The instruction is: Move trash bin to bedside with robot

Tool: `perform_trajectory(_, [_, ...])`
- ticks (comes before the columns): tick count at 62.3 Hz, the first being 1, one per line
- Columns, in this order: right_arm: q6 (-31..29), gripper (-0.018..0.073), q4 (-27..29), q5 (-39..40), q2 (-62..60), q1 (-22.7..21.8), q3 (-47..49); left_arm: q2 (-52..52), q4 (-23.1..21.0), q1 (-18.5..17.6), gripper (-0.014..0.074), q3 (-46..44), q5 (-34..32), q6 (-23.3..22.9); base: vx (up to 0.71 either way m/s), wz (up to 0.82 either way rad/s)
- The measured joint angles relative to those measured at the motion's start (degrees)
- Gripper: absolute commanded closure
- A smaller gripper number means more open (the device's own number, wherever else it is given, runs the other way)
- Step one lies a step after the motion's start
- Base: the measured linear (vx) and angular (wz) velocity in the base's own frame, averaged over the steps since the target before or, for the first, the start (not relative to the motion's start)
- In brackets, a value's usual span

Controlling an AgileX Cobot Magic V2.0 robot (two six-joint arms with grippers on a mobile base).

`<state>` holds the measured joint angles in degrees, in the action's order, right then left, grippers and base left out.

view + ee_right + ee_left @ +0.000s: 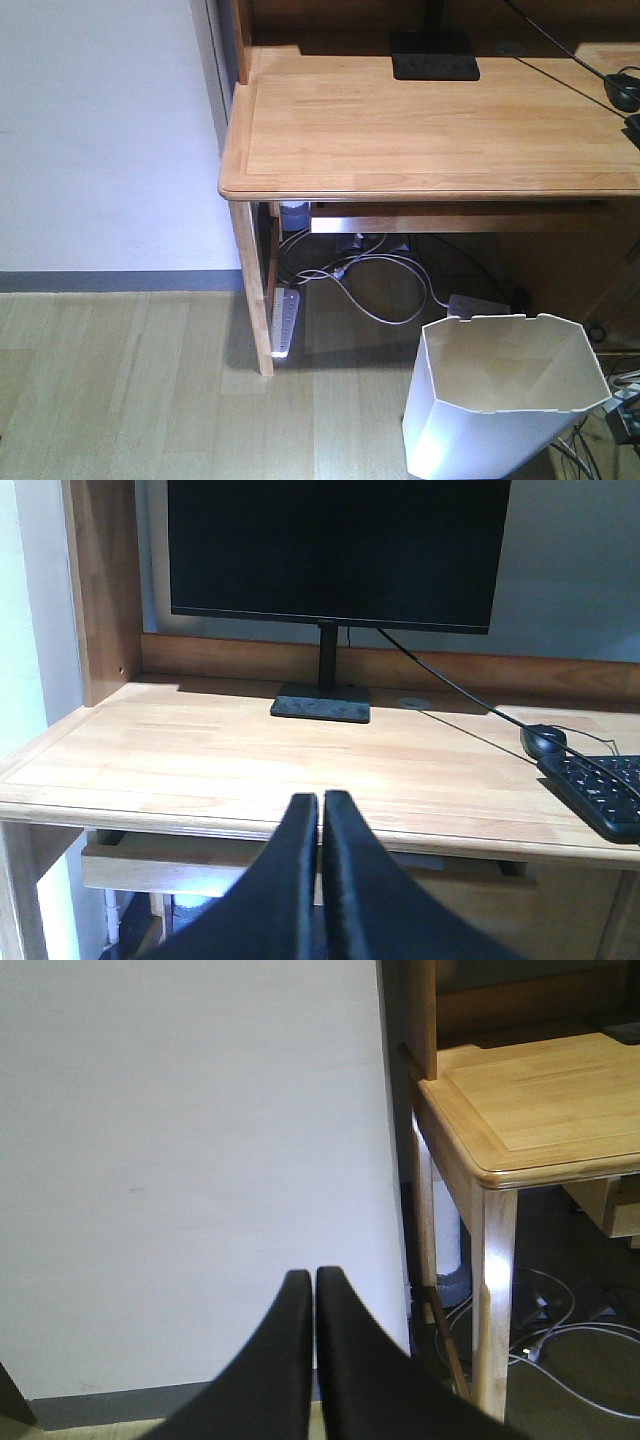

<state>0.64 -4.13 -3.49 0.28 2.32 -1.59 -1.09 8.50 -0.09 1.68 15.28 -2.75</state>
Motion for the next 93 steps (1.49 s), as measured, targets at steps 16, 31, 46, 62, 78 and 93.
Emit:
perform_trajectory(16, [0.0, 0.0570, 0.0, 0.0, 0.0, 0.0, 0.0, 0.0, 0.0, 0.0, 0.0602, 0.0, 0.0, 0.0, 0.00, 0.00])
perform_trajectory(31, [0.0, 0.0570, 0.0, 0.0, 0.0, 0.0, 0.0, 0.0, 0.0, 0.0, 0.0602, 0.0, 0.0, 0.0, 0.00, 0.00])
perform_trajectory(46, [0.0, 0.0570, 0.0, 0.0, 0.0, 0.0, 0.0, 0.0, 0.0, 0.0, 0.0602, 0.0, 0.0, 0.0, 0.00, 0.00])
perform_trajectory(62, [0.0, 0.0570, 0.0, 0.1, 0.0, 0.0, 0.0, 0.0, 0.0, 0.0, 0.0602, 0.0, 0.0, 0.0, 0.00, 0.00])
perform_trajectory(78, [-1.0, 0.0570, 0.0, 1.9, 0.0, 0.0, 0.0, 0.0, 0.0, 0.0, 0.0602, 0.0, 0.0, 0.0, 0.00, 0.00])
perform_trajectory(93, [-1.5, 0.0570, 0.0, 0.2, 2.8, 0.0, 2.4, 0.0, 0.0, 0.0, 0.0602, 0.0, 0.0, 0.0, 0.00, 0.00])
